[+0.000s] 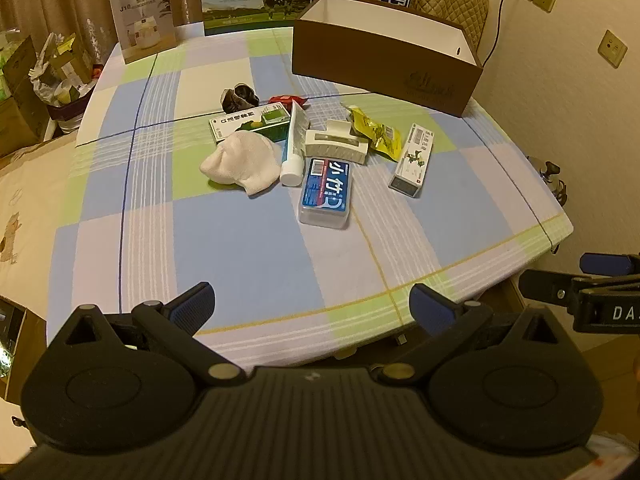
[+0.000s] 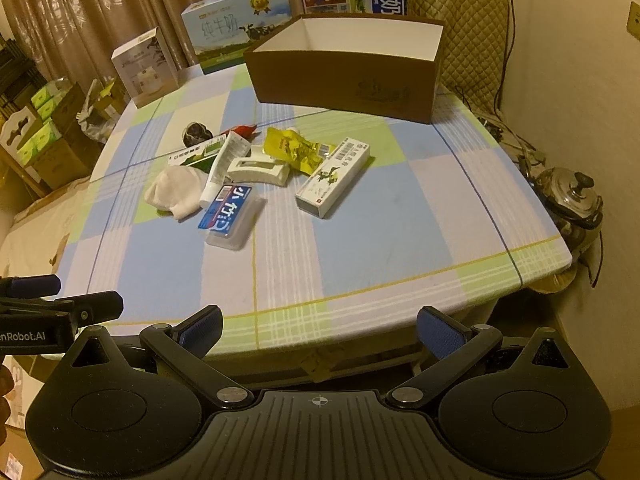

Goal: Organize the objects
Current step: 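Move both tools toward the scattered items on the table, then grasp the blue toothbrush case with left tool while right tool grasps the white medicine box, then carry both items into the brown box and open both tools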

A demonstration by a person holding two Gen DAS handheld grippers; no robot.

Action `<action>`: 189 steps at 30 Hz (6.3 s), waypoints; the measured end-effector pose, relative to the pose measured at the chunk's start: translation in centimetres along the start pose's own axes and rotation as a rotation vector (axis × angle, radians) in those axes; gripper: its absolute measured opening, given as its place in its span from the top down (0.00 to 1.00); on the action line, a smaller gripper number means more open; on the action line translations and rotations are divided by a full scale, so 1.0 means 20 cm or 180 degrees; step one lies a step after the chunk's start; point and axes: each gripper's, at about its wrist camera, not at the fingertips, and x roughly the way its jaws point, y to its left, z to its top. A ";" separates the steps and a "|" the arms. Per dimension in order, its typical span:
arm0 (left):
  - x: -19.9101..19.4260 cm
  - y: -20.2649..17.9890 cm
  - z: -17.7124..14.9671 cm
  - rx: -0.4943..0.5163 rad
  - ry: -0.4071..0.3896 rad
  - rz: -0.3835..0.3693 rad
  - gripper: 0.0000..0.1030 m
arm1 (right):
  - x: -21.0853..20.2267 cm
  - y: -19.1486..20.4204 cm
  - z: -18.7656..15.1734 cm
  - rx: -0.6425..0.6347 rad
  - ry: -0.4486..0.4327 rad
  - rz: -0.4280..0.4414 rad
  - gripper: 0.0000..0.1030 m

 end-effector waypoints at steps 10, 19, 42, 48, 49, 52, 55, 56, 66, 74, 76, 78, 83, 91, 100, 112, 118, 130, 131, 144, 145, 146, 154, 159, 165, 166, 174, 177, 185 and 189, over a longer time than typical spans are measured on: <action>0.04 -0.02 0.06 -0.0006 0.0019 0.0008 0.01 | 0.02 -0.02 0.04 0.0009 0.0016 0.0005 0.02; 0.09 -0.03 0.11 -0.0013 0.0033 0.0002 0.01 | 0.06 -0.06 0.08 0.0011 0.0045 0.0008 0.02; 0.36 -0.11 0.24 0.0002 0.0236 0.0027 0.01 | 0.22 -0.34 0.23 0.0178 0.0182 -0.0095 0.02; 0.51 -0.10 0.29 0.0000 0.0268 0.0059 0.08 | 0.28 -0.50 0.29 0.0315 0.0205 -0.0206 0.02; 0.54 -0.10 0.30 -0.0006 0.0278 0.0069 0.08 | 0.29 -0.53 0.31 0.0348 0.0214 -0.0218 0.02; 0.62 -0.09 0.33 -0.0021 0.0285 0.0096 0.11 | 0.33 -0.62 0.34 0.0444 0.0242 -0.0290 0.02; 0.68 -0.09 0.36 -0.0023 0.0286 0.0125 0.12 | 0.36 -0.71 0.39 0.0523 0.0251 -0.0360 0.02; 0.70 -0.09 0.37 -0.0018 0.0290 0.0128 0.13 | 0.37 -0.73 0.40 0.0544 0.0254 -0.0383 0.02; 0.94 -0.11 0.47 -0.0015 0.0419 0.0192 0.34 | 0.47 -0.91 0.48 0.0667 0.0337 -0.0507 0.02; 1.02 -0.14 0.50 -0.0091 0.0497 0.0193 0.48 | 0.53 -0.98 0.53 0.0625 0.0369 -0.0474 0.02; 1.05 -0.15 0.50 -0.0119 0.0504 0.0204 0.49 | 0.54 -1.00 0.54 0.0612 0.0367 -0.0466 0.02; 1.05 -0.16 0.50 -0.0137 0.0479 0.0243 0.49 | 0.55 -1.02 0.56 0.0597 0.0367 -0.0455 0.02; 1.00 -0.18 0.49 -0.0194 0.0370 0.0321 0.49 | 0.58 -1.03 0.59 0.0528 0.0350 -0.0359 0.02; 0.82 -0.12 0.45 -0.0429 0.0251 0.0406 0.49 | 0.71 -0.84 0.66 0.0346 0.0363 0.0045 0.08; 0.67 0.06 0.54 -0.0468 0.0064 0.0518 0.49 | 0.92 -0.45 0.74 0.0202 0.0404 0.0317 0.17; 0.69 0.32 0.70 -0.0302 0.0090 0.0306 0.49 | 1.17 -0.29 0.77 0.0627 0.0577 0.0074 0.30; 0.75 0.37 0.75 -0.0171 0.0159 0.0138 0.49 | 1.19 -0.25 0.77 0.0423 0.0605 -0.0083 0.55; 0.84 0.30 0.79 0.0098 0.0261 -0.0106 0.49 | 1.14 -0.31 0.71 0.0235 0.0579 -0.0288 0.66; 0.84 0.29 0.79 0.0105 0.0260 -0.0111 0.49 | 1.14 -0.32 0.70 0.0243 0.0575 -0.0264 0.66; 0.87 0.03 1.01 0.0156 0.0118 -0.0192 0.49 | 0.86 -0.43 0.92 0.0120 0.0193 0.0134 0.66; 0.87 0.01 1.04 0.0168 0.0088 -0.0215 0.49 | 0.83 -0.44 0.96 0.0116 0.0150 0.0168 0.66; 0.87 -0.02 1.08 0.0193 0.0052 -0.0231 0.49 | 0.82 -0.43 1.00 0.0115 0.0109 0.0198 0.66; 0.91 -0.23 1.47 0.0284 -0.0322 -0.0414 0.49 | 0.76 -0.48 1.38 0.0247 -0.0310 0.0416 0.66; 1.01 -0.33 1.71 0.0292 -0.0443 -0.0534 0.49 | 0.81 -0.53 1.61 0.0389 -0.0495 0.0437 0.66; 1.19 -0.40 1.91 0.0274 -0.0339 -0.0598 0.49 | 0.94 -0.64 1.78 0.0640 -0.0491 0.0347 0.66; 1.22 -0.40 1.93 0.0254 -0.0314 -0.0609 0.49 | 0.97 -0.66 1.80 0.0670 -0.0472 0.0321 0.66; 1.51 -0.42 2.02 0.0205 -0.0025 -0.0595 0.49 | 1.25 -0.73 1.87 0.0907 -0.0198 0.0192 0.66; 1.61 -0.41 2.01 0.0195 0.0135 -0.0561 0.49 | 1.36 -0.77 1.85 0.0996 -0.0019 0.0136 0.66; 1.79 -0.40 1.99 0.0214 0.0427 -0.0545 0.49 | 1.51 -0.82 1.81 0.1145 0.0203 0.0112 0.66; 1.83 -0.40 1.98 0.0266 0.0500 -0.0564 0.49 | 1.54 -0.83 1.81 0.1182 0.0262 0.0094 0.66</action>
